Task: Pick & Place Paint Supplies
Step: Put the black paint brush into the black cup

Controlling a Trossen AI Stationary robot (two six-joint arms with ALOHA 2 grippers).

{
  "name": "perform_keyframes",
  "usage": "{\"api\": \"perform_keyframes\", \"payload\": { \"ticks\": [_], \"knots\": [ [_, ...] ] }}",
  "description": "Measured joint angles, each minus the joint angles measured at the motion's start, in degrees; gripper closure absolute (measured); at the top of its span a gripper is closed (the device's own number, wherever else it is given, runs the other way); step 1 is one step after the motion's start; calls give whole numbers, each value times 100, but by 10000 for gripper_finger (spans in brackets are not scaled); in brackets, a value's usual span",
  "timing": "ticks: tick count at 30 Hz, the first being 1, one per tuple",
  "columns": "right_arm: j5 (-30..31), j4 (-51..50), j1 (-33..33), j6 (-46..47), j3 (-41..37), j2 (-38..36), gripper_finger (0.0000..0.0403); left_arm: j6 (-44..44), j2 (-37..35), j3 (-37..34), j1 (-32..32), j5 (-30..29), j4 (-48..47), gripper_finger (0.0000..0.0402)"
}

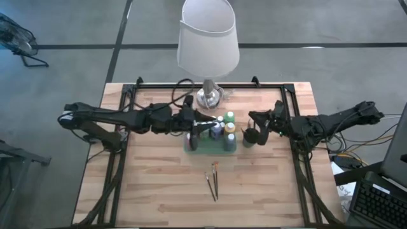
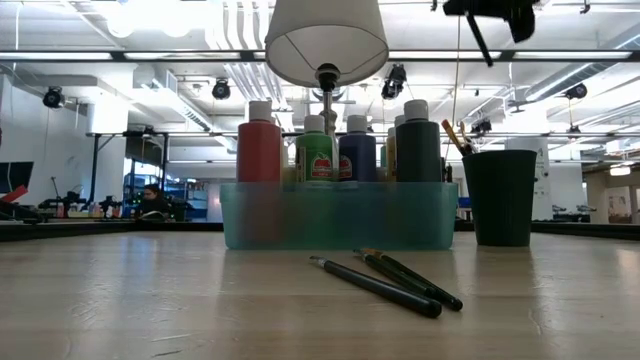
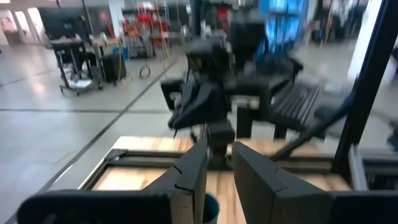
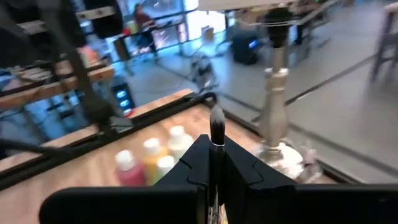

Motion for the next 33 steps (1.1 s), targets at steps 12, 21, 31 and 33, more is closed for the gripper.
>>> {"api": "perform_keyframes", "payload": {
  "ticks": [12,21,31,33],
  "knots": [
    [877,1974,218,-1157,-1444,-84,391,-997,-598,-1193,4,-76,2022,321],
    [877,3679,216,-1643,-2688,-78,391,-999,-643,-1210,4,-74,2026,321],
    [661,4285,216,-1568,-3465,-76,391,-732,-643,-1210,4,-167,2022,321],
    [628,4291,216,-1485,-3557,-76,391,-724,-643,-1210,4,-262,2024,321]
  ]
}}
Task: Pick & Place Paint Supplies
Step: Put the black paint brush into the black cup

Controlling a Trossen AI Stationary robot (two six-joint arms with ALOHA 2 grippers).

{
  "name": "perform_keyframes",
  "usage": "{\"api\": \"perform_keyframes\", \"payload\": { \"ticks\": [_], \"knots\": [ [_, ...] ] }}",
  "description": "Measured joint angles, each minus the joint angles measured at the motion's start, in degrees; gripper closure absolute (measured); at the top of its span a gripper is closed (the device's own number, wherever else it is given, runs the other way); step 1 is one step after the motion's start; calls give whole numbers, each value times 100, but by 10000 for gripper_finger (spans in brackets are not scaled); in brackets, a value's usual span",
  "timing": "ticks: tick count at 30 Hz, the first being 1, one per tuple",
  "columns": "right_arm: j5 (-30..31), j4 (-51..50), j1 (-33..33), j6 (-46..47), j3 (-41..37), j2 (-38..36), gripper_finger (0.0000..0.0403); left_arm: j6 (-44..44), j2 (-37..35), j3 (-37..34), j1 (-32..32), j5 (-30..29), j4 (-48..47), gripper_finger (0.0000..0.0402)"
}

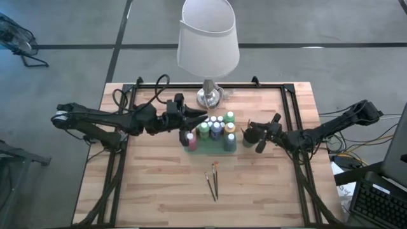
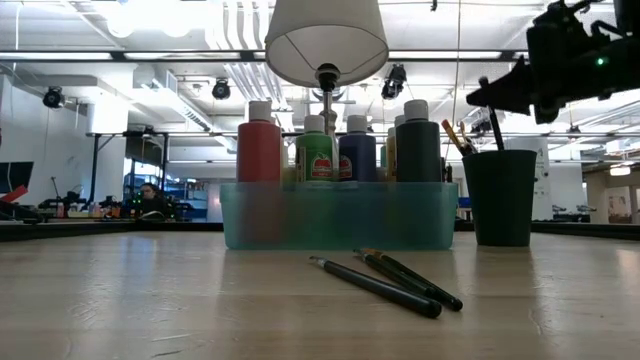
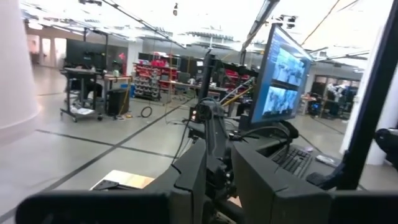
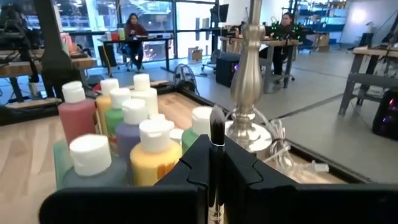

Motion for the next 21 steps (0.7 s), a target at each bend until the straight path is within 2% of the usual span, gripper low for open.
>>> {"api": "perform_keyframes", "payload": {
  "ticks": [9,16,21],
  "knots": [
    [-404,39,-2,448,-167,26,391,37,0,0,2,-99,0,321],
    [-400,15,-15,740,-343,147,390,219,-11,0,2,-99,0,321],
    [-398,13,-20,799,-372,243,372,297,-11,0,7,-101,0,321]
  ]
}}
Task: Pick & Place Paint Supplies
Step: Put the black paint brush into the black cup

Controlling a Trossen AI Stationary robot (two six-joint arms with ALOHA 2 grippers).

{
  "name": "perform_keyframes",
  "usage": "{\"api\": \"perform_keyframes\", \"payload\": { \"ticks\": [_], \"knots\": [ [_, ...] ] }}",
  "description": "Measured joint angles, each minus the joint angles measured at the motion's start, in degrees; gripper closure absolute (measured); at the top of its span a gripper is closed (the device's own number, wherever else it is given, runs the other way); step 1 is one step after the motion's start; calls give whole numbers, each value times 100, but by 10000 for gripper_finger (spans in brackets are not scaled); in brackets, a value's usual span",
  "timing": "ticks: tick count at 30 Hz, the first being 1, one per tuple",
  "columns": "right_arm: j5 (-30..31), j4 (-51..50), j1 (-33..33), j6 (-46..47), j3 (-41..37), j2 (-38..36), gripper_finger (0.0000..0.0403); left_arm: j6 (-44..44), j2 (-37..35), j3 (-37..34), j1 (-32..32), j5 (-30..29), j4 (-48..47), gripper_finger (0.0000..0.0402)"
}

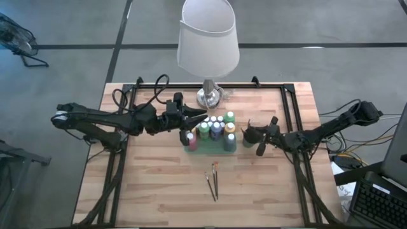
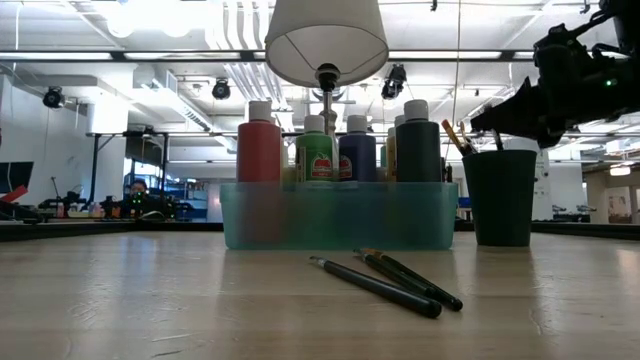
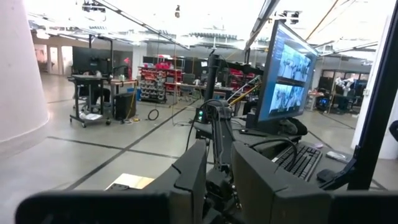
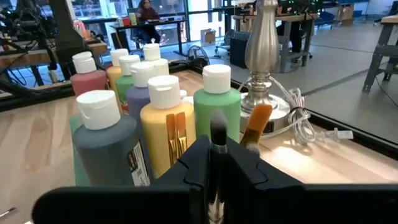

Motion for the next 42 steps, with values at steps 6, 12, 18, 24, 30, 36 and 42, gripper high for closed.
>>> {"api": "perform_keyframes", "payload": {
  "ticks": [6,12,18,24,30,36,42],
  "knots": [
    [20,-20,0,447,0,63,333,0,0,12,2,0,1,321],
    [47,205,2,512,-2,20,274,-2,0,17,2,0,0,321],
    [59,777,4,-319,443,-183,235,-2,-27,17,2,1,0,321],
    [49,763,4,-1000,1249,-246,213,11,-44,17,2,2,0,321],
    [42,671,4,-1398,2125,-243,203,13,-44,17,2,4,-37,321],
    [17,416,7,-1459,2949,-244,208,-136,-44,17,2,16,-117,321],
    [-22,-1798,20,-1050,3921,-228,228,-895,-42,11,2,104,-146,321]
  ]
}}
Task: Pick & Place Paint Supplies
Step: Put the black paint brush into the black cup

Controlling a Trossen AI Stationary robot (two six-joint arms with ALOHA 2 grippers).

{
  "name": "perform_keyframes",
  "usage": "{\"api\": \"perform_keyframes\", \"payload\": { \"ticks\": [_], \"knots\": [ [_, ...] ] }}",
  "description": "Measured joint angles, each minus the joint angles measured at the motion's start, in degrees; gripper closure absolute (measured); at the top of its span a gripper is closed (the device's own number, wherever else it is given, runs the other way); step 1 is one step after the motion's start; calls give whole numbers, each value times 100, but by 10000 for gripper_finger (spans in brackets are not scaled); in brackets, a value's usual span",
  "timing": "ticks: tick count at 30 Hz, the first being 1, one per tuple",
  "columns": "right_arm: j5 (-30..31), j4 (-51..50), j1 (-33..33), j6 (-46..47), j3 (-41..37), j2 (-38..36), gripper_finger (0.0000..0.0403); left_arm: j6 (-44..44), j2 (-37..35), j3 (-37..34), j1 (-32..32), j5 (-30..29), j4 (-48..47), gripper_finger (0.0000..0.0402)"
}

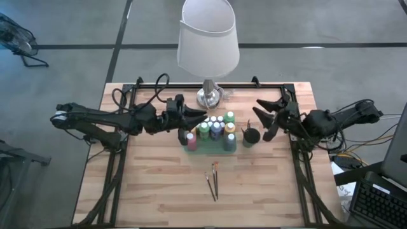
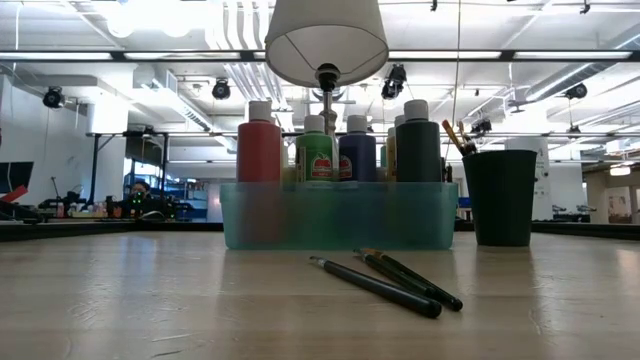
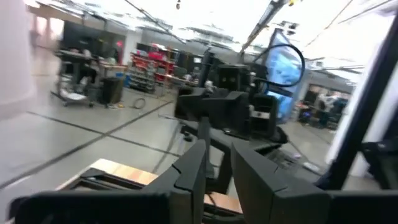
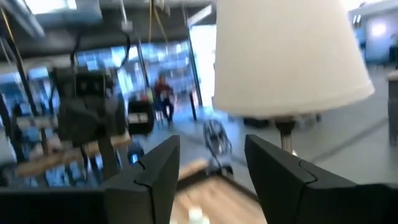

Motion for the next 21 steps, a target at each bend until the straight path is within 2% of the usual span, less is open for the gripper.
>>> {"api": "perform_keyframes", "payload": {
  "ticks": [4,6,9,15,21],
  "knots": [
    [0,-1869,0,931,615,0,243,-8,0,63,-135,385,-368,321],
    [1,-2579,0,1363,859,0,251,211,15,244,-465,168,-1063,321],
    [4,-3248,0,1719,1111,0,263,921,137,597,-1114,-484,-2210,324],
    [8,-3415,-2,1532,1233,-2,284,2428,427,1048,-2065,-1264,-3247,321],
    [17,-3444,-2,1427,1198,-2,300,2646,782,1318,-2250,-1357,-4541,319]
  ]
}}
